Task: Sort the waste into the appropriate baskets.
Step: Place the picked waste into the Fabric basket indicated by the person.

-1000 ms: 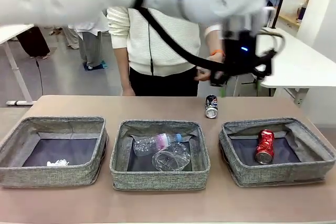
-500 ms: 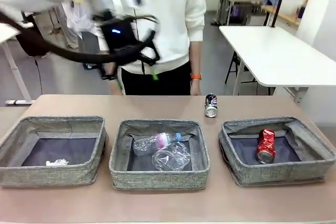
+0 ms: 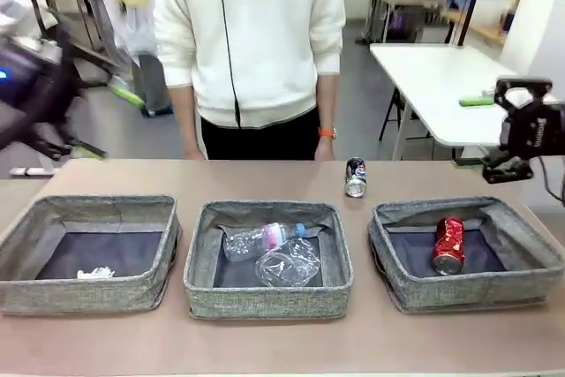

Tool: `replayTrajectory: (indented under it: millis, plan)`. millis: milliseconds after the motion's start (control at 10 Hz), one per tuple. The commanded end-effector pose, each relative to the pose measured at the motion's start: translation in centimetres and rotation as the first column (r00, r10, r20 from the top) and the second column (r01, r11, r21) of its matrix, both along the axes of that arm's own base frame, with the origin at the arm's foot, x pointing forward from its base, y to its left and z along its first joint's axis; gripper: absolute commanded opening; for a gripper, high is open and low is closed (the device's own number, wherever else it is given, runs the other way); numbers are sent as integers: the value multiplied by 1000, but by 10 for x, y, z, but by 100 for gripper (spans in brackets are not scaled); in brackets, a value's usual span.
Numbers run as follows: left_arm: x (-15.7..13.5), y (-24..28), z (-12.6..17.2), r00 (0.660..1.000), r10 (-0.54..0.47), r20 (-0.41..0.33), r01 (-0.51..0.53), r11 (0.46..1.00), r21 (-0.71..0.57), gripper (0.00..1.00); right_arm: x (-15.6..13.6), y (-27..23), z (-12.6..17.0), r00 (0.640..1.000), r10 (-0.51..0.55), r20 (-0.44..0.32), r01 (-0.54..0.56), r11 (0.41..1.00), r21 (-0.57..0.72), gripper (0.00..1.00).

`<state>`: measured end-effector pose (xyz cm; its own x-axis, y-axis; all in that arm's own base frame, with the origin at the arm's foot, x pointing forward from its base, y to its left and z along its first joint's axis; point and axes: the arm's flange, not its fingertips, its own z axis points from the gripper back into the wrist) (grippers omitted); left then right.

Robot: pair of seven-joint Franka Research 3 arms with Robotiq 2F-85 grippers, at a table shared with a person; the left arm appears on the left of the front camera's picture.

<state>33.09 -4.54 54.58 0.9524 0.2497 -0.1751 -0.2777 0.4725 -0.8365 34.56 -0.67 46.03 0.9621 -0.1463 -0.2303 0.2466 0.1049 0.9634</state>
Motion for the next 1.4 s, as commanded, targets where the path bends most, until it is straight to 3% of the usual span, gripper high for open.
replayTrajectory:
  millis: [0, 200, 300, 400, 500, 1300]
  plan:
    - [-13, 42, -37, 982, -158, 102, 183, 921, -343, 100, -1, 0, -2, 998, -66, 10, 66, 998, 5, 100]
    - [-36, 66, -94, 977, -73, 200, 165, 852, -496, 100, 4, -20, 1, 993, -115, 4, 115, 993, -1, 100]
    - [-42, 65, -119, 974, -94, 205, 192, 819, -540, 100, 6, -28, 2, 991, -135, 5, 135, 991, 5, 100]
    - [-25, 72, -45, 981, -24, 193, 104, 902, -419, 100, 9, -32, 0, 989, -150, 4, 150, 989, 0, 100]
    - [-25, 72, -45, 981, -24, 193, 104, 902, -419, 100, 5, -22, -2, 995, -98, 4, 98, 995, -7, 100]
    - [-25, 72, -45, 981, -24, 193, 104, 902, -419, 100, 5, -22, -2, 995, -98, 4, 98, 995, -7, 100]
